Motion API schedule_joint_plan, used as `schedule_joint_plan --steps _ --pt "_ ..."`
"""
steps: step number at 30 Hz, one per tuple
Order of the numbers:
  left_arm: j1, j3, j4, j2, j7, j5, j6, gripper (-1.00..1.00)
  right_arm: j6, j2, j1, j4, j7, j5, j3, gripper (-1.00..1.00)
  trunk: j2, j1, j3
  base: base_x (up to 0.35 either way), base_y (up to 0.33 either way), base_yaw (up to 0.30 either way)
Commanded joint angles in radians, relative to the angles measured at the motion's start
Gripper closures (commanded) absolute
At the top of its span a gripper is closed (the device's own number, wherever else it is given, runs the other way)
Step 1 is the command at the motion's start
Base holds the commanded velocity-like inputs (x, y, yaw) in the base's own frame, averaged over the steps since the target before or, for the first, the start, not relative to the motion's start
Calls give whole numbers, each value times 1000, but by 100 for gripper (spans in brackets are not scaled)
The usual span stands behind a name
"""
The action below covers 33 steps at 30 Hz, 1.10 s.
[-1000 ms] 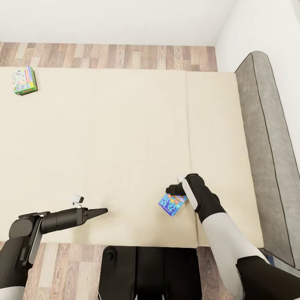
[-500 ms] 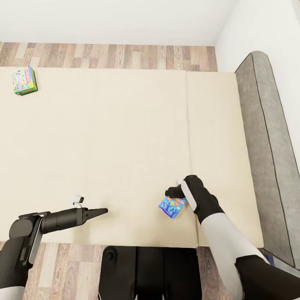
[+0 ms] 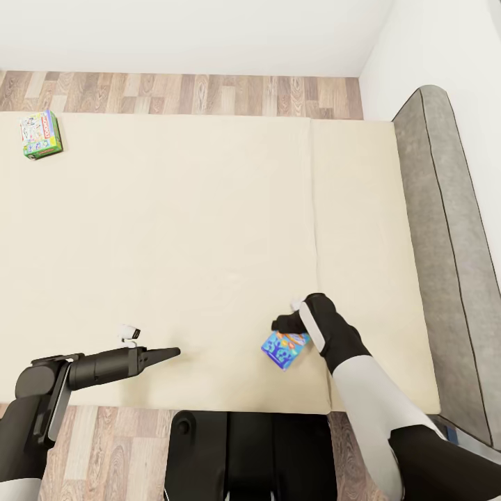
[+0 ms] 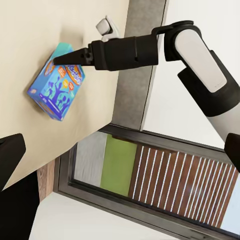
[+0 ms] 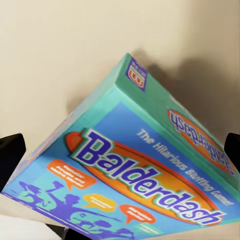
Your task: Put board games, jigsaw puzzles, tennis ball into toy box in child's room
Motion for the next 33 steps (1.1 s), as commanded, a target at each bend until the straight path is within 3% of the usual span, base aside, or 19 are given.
schedule_joint_plan --steps 1,9,21,33 --pt "0 0 0 0 -4 -1 11 -100 4 1 0 -1 -8 -10 2 -100 -2 1 -1 0 0 0" --pt "0 0 0 0 -4 -1 11 -100 5 11 -2 -1 3 -9 3 -100 -2 1 -1 0 0 0" --pt "0 0 0 2 -4 -2 11 -100 36 0 -33 -9 12 -10 3 -100 -2 1 -1 0 0 0" --pt "0 1 0 2 -4 -2 12 -100 36 -5 -35 -15 170 -6 1 -100 -2 1 -1 0 0 0"
